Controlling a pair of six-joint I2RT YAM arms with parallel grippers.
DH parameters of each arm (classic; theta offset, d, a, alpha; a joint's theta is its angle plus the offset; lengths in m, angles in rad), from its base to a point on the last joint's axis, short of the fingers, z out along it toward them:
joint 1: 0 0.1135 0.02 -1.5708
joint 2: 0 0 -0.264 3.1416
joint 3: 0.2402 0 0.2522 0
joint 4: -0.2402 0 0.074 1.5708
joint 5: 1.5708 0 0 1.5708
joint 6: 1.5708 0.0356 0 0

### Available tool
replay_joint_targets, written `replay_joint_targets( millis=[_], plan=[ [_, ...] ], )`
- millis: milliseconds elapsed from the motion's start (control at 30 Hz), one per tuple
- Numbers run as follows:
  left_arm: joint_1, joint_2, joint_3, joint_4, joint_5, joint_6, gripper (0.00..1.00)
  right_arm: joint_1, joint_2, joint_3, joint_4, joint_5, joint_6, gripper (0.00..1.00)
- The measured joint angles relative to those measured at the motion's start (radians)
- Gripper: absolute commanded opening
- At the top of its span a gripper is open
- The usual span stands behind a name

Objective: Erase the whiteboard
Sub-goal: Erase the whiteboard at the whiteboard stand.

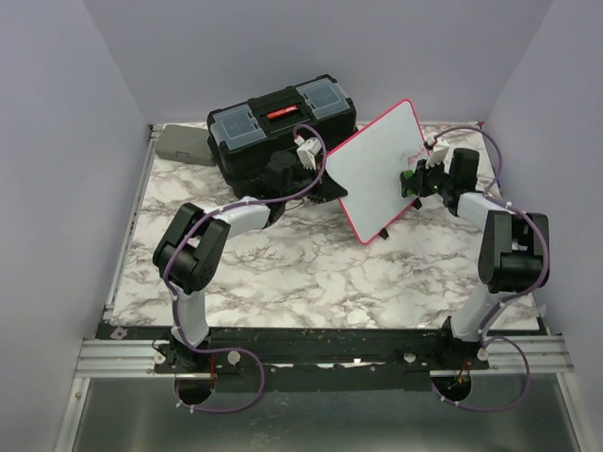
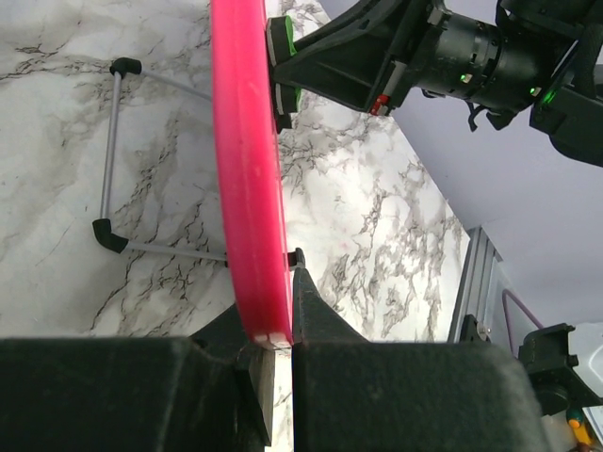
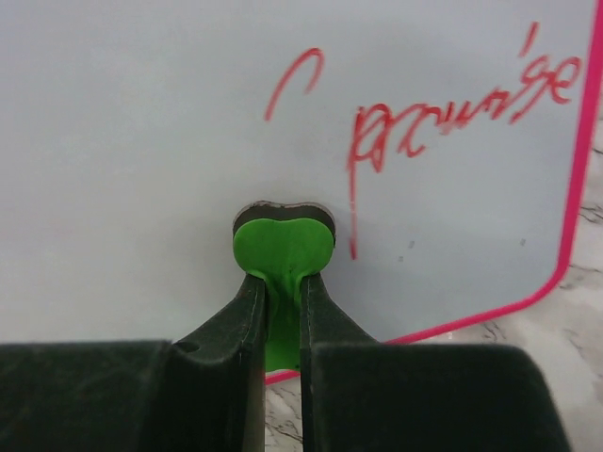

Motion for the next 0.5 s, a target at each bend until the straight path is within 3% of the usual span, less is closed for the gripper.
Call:
replay_joint_targets(
  millis=[167, 500],
  plan=[
    [0.002, 0.0, 0.0, 0.0, 0.001, 0.001, 0.0, 0.006, -0.014, -0.015, 0.021, -0.077, 0.027, 0.01],
    [0.002, 0.008, 0.0, 0.008, 0.002, 0.001, 0.0, 0.042, -0.035, -0.032, 0.088, 0.186, 0.261, 0.01]
  ],
)
